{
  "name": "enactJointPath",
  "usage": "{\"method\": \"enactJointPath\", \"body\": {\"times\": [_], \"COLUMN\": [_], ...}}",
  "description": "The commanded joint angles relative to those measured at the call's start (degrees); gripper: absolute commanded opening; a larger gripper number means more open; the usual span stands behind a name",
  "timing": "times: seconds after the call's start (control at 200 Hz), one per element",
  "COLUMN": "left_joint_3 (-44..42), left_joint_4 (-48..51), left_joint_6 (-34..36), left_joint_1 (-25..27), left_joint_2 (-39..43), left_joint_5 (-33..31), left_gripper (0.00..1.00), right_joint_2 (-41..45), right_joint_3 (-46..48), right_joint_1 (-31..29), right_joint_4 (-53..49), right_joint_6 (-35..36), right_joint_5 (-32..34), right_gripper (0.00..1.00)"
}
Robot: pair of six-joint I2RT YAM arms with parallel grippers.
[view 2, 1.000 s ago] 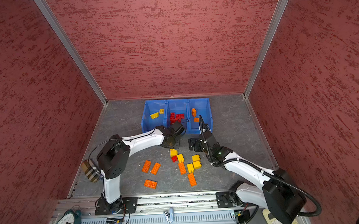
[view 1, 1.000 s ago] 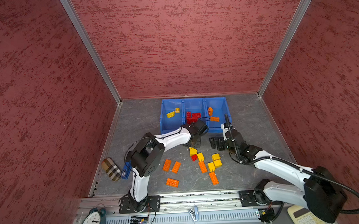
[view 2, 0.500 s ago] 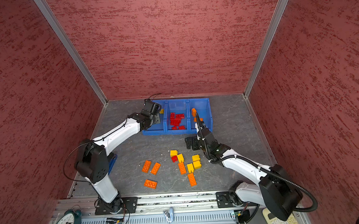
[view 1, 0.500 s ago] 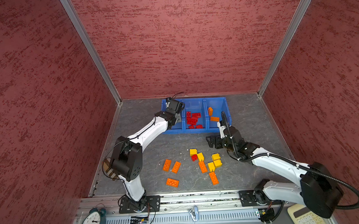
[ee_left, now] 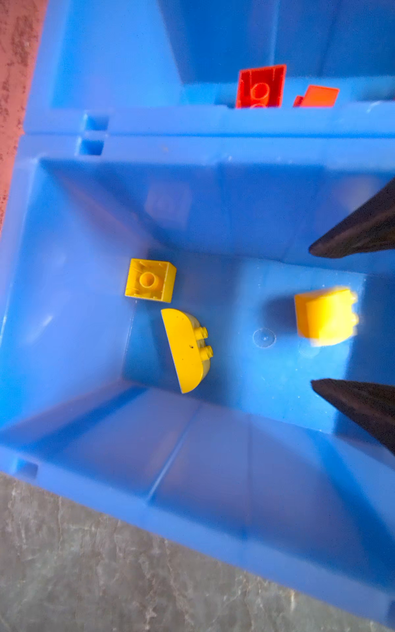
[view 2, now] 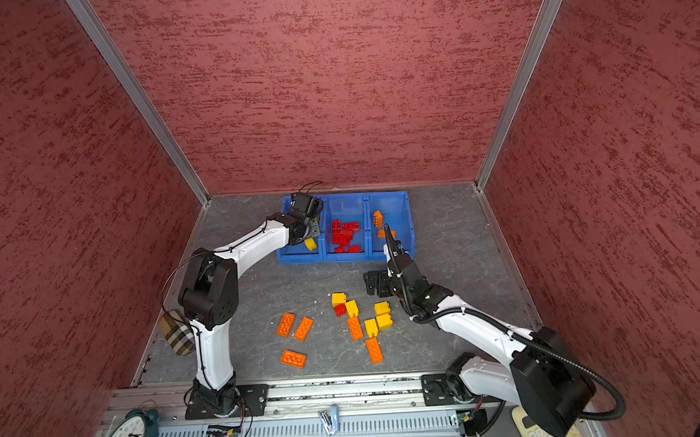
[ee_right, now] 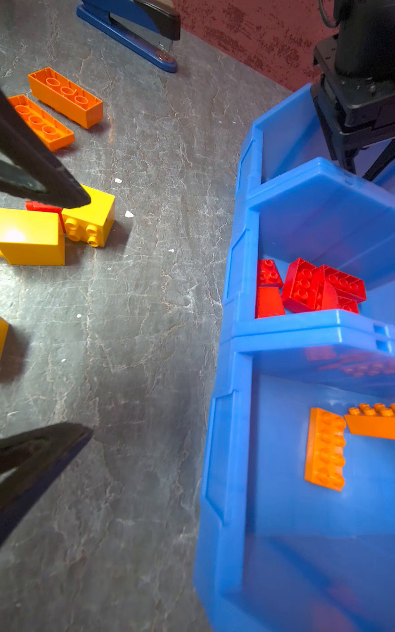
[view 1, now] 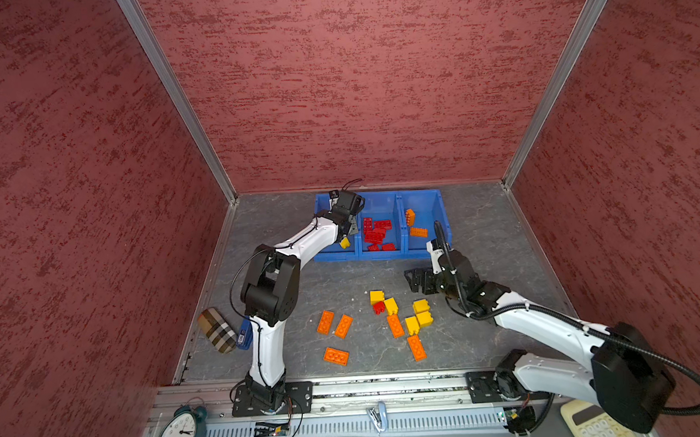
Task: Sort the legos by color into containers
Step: 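Carry the yellow brick with the left gripper into the compartment nearest it and release, then lower the left gripper onto another yellow brick and grasp it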
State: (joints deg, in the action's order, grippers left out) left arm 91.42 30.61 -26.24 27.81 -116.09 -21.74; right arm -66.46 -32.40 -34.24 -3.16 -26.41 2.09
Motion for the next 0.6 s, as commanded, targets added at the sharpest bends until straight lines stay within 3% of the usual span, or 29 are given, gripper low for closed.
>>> {"method": "enactJointPath", "body": {"times": [0.0, 0.17, 0.341, 0.596], "left_joint_3": [-0.5, -4.4, -8.5, -14.2], "left_joint_4": [0.6, 2.1, 9.5, 10.6], "left_joint_6": [0.8, 1.1, -6.0, -10.9], "left_joint_1": [1.7, 5.2, 11.2, 18.0], "left_joint_2": [3.1, 8.5, 12.8, 12.8], "left_joint_5": [-0.7, -2.3, -1.2, 16.4], "left_gripper": [0.76, 0.87, 1.00, 1.00], "right_joint_2": [-0.3, -1.2, -1.2, -3.8], "right_joint_3": [0.6, 1.2, 1.2, 0.7], "right_joint_1": [0.1, 0.1, 0.1, 0.1], "right_joint_4": [0.3, 1.5, 1.3, 2.5], "right_joint_6": [-1.1, -1.1, -1.1, -0.8], "right_joint_5": [1.6, -0.1, 0.8, -0.1], "right_gripper": [0.99, 0.99, 0.99, 0.99]}}
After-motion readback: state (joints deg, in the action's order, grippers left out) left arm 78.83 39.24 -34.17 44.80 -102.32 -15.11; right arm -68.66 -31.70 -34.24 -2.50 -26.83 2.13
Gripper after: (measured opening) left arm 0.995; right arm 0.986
